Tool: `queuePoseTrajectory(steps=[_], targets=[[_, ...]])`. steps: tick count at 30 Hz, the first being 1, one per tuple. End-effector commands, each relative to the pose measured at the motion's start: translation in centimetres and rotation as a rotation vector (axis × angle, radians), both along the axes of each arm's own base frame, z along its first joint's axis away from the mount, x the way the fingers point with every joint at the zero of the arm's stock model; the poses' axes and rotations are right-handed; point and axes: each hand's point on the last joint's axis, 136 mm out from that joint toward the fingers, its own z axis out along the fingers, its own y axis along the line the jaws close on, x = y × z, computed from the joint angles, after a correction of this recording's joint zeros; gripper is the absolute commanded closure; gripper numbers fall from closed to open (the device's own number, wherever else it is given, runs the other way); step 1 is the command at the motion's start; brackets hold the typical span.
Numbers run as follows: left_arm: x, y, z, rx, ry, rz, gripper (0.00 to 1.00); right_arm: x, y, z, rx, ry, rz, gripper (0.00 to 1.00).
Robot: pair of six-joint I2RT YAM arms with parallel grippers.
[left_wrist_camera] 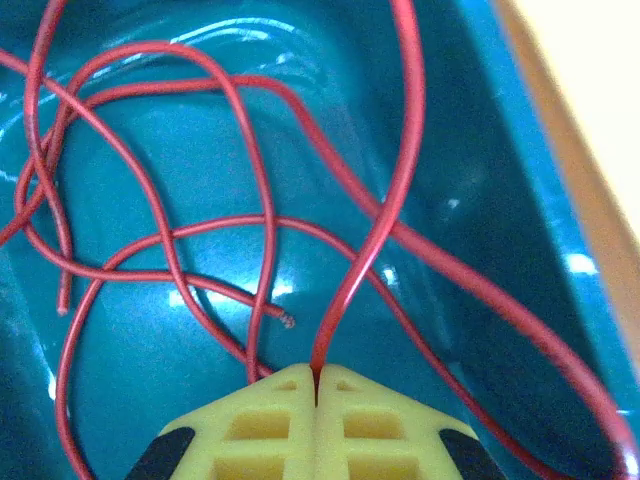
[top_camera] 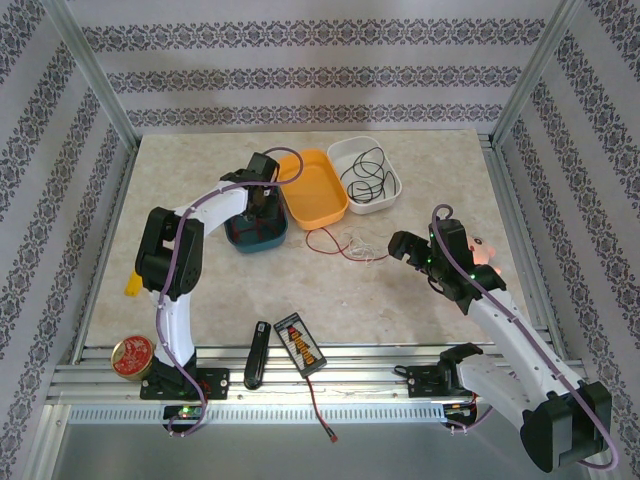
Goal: Untangle the cables
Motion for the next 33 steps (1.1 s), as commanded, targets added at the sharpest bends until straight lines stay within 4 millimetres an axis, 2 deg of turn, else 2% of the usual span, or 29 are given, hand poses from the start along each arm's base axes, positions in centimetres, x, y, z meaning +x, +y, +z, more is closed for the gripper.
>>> queuePoseTrajectory(steps=[1, 8, 13, 25, 33], targets=[[-1.4, 1.3, -1.0, -0.008, 0.089, 0.035, 1.00, 0.5, -0.5, 0.0, -0.007, -0.018, -0.019, 0.02], [-2.4, 0.1, -3.0, -0.049, 0.188, -0.039, 1.00, 0.7, -0.2, -0.1, 0.001, -0.013, -0.010, 0.02], [-2.4, -0.5, -3.9, -0.062, 0.212, -0.071, 1.00, 0.7, -0.3, -0.2, 0.001, -0.013, -0.015, 0.02], [1.1, -2.2, -3.3, -0.101, 0.126, -0.141, 1.00, 0.6, -0.4, 0.1, 0.003, -0.020, -0.017, 0.02], [2.0, -2.7, -3.1, -0.100, 0.101, -0.161, 0.97, 0.5, -0.4, 0.0, 0.002, -0.018, -0.021, 0.02]])
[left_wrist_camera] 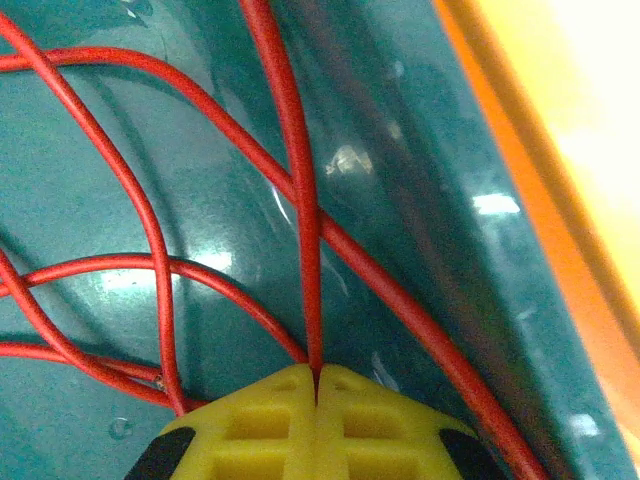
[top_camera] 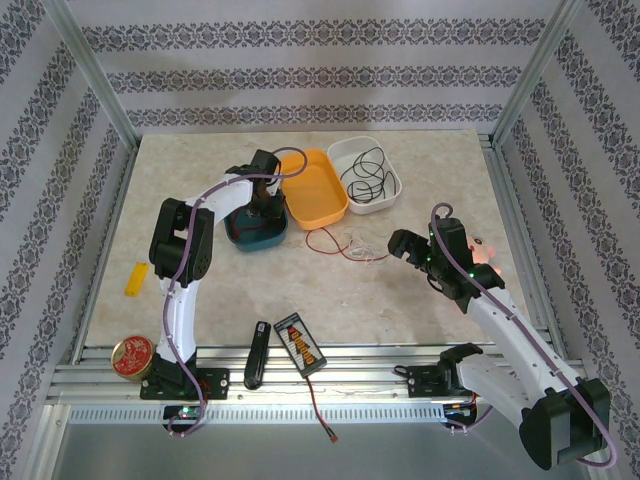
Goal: Untangle the cables
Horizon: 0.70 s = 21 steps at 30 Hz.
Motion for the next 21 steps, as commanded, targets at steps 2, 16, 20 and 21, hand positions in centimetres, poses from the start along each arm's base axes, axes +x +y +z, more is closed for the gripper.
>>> queuePoseTrajectory(steps=[2, 16, 20, 21], targets=[[0.9, -0.2, -0.1, -0.005, -0.021, -0.020, 0.92, 0.1, -0.3, -0.1, 0.001, -0.004, -0.013, 0.02], [0.3, 1.6, 4.4, 0.034, -0.093, 0.078, 0.73, 0.5, 1.7, -0.3, -0.080, 0.020, 0.106, 0.06], [-0.8, 2.5, 6.8, 0.042, -0.134, 0.104, 0.68, 0.9, 3.0, -0.4, -0.104, 0.019, 0.160, 0.10], [-1.1, 2.6, 7.3, 0.040, -0.139, 0.107, 0.67, 1.0, 3.4, -0.4, -0.112, 0.020, 0.176, 0.10]])
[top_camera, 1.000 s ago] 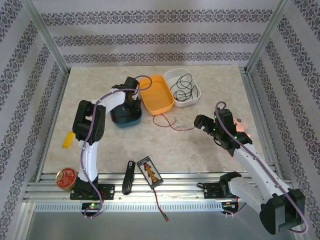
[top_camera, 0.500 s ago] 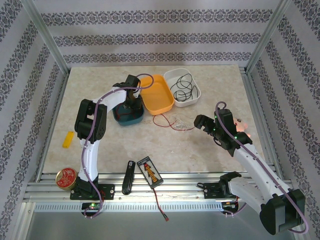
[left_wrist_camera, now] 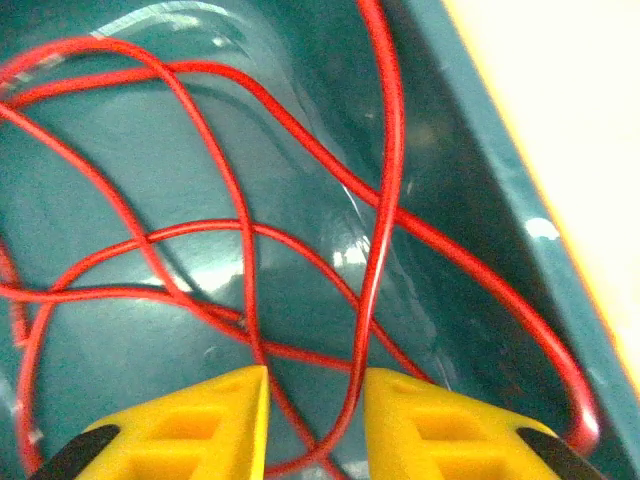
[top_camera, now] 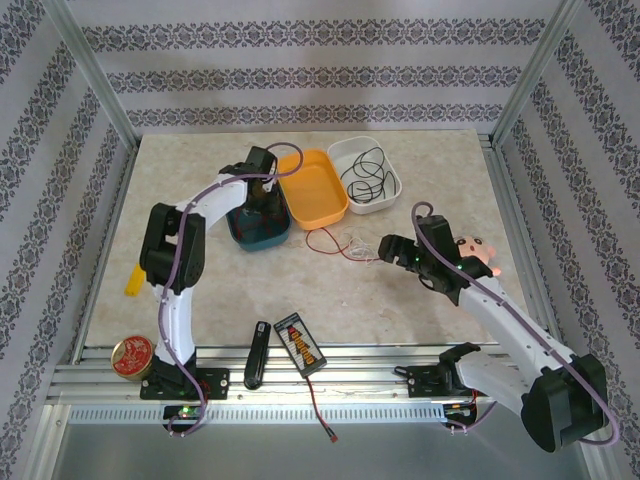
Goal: Untangle the cables
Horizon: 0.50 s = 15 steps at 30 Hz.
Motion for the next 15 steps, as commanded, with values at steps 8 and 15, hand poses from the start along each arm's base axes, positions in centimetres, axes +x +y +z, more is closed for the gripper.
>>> queuePoseTrajectory(steps=[8, 15], targets=[[-3.1, 1.1, 8.8, -0.071, -0.173, 0.069, 0.51, 2.3, 4.2, -0.4, -0.150, 0.003, 0.179, 0.15], [-5.9, -2.3, 10.7, -0.186, -0.252, 0.017, 0.25, 4.8, 5.9, -2.5, -0.221, 0.051, 0.238, 0.15]])
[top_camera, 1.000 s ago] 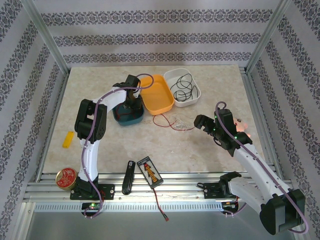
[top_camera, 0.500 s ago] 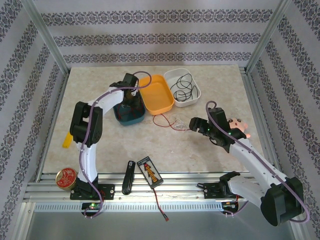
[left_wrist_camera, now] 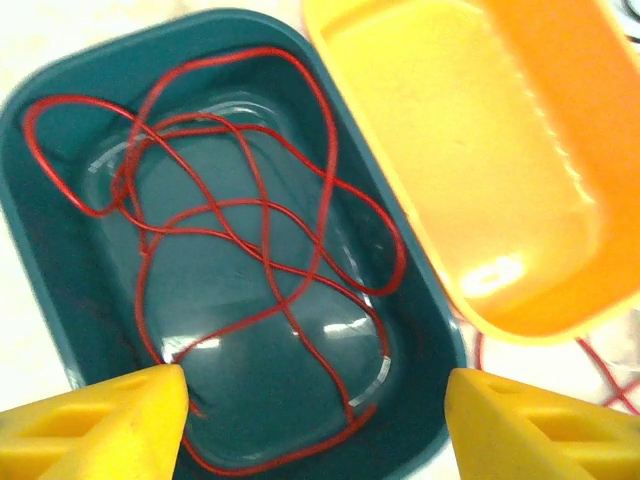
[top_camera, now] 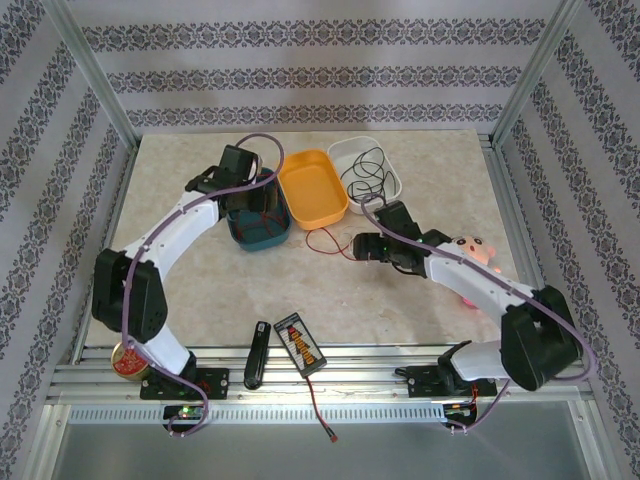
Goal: Untangle the cables
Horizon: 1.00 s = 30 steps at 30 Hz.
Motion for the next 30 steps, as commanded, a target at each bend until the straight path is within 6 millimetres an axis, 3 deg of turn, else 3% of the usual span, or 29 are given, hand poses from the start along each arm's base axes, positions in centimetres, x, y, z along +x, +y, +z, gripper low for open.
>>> queuePoseTrajectory(steps=[1, 3, 6, 11, 14, 16, 21, 27, 30], targets=[[-1.0, -2.6, 0.9, -0.085, -0.051, -0.030, 0.22, 2.0, 0.9, -0.1, -0.047, -0.027, 0.045, 0.16], [-1.6, -3.7, 0.9, -0.105, -0.072, -0.049, 0.17, 2.8, 1.6, -1.0, -0.059, -0.006, 0.067, 0.17], [-2.1, -4.8, 1.1, -0.123, -0.097, -0.062, 0.00, 3.6, 2.4, -2.5, -0.072, 0.043, 0.090, 0.26], [-2.4, -5.7, 1.5, -0.127, -0.133, -0.091, 0.00, 4.0, 2.8, -3.9, -0.067, 0.074, 0.081, 0.62], [-2.5, -6.5, 1.9, -0.126, -0.168, -0.125, 0.00, 3.5, 2.0, -3.5, -0.066, 0.080, 0.054, 0.86], [-2.6, -7.1, 2.2, -0.126, -0.194, -0.156, 0.00, 2.8, 0.9, -2.8, -0.074, 0.071, 0.027, 0.94], [-3.1, -9.6, 2.3, -0.101, -0.248, -0.273, 0.00, 0.7, -2.9, -1.3, -0.072, 0.049, -0.075, 0.98], [-3.7, -12.8, 1.0, -0.040, -0.255, -0.384, 0.00, -1.9, -7.2, 0.1, -0.032, 0.038, -0.197, 0.98], [-4.3, -14.6, -0.5, 0.024, -0.235, -0.446, 0.09, -3.1, -9.0, 1.1, -0.022, 0.029, -0.250, 0.97]])
